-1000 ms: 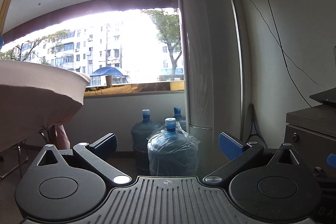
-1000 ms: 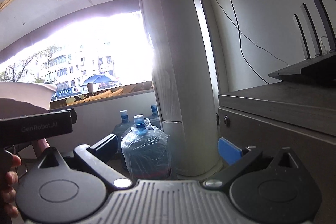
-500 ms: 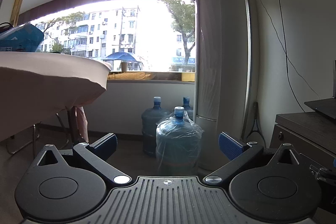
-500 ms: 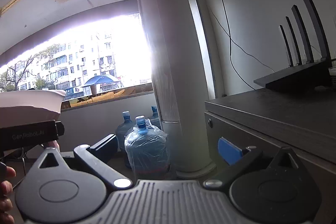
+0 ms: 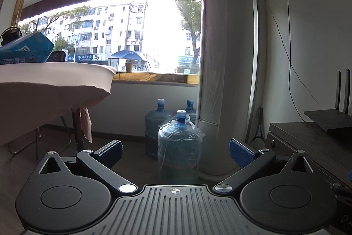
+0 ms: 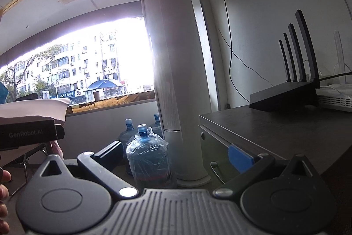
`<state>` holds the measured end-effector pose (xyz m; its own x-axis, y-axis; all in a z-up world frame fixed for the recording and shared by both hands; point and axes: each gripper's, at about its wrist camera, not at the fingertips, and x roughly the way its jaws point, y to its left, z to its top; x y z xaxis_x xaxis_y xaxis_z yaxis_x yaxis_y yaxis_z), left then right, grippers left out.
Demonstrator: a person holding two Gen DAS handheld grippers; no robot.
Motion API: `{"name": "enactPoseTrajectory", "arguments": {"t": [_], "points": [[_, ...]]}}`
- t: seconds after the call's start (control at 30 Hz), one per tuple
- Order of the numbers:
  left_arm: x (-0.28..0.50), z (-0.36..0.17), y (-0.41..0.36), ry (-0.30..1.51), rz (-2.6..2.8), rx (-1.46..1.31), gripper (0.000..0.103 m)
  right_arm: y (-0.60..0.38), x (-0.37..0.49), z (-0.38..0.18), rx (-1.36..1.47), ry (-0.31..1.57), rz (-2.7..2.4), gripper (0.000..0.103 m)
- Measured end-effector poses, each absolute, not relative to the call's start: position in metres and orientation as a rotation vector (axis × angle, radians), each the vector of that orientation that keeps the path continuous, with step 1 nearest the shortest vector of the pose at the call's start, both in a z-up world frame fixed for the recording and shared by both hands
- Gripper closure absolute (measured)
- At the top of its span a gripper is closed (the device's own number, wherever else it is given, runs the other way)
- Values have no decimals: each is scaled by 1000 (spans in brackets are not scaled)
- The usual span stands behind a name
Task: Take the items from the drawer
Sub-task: 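Lower both tools toward the front of the cabinet drawer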
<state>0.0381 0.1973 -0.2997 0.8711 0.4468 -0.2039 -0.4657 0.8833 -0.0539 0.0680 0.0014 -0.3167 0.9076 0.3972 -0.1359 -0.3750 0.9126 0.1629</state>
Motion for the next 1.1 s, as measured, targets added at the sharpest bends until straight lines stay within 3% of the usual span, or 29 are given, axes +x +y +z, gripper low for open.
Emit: {"name": "enactPoseTrajectory", "arguments": {"t": [0.2,0.5,0.7,1.1], "points": [[63,-317,196,260,401,6,0,4,74,-332,125,192,360,0],[110,-350,225,279,258,-210,0,17,76,-359,72,226,248,0],[132,-375,208,338,114,-201,0,24,70,-370,6,256,196,0],[142,-379,203,367,59,-177,0,43,64,-368,-110,276,97,1]]}}
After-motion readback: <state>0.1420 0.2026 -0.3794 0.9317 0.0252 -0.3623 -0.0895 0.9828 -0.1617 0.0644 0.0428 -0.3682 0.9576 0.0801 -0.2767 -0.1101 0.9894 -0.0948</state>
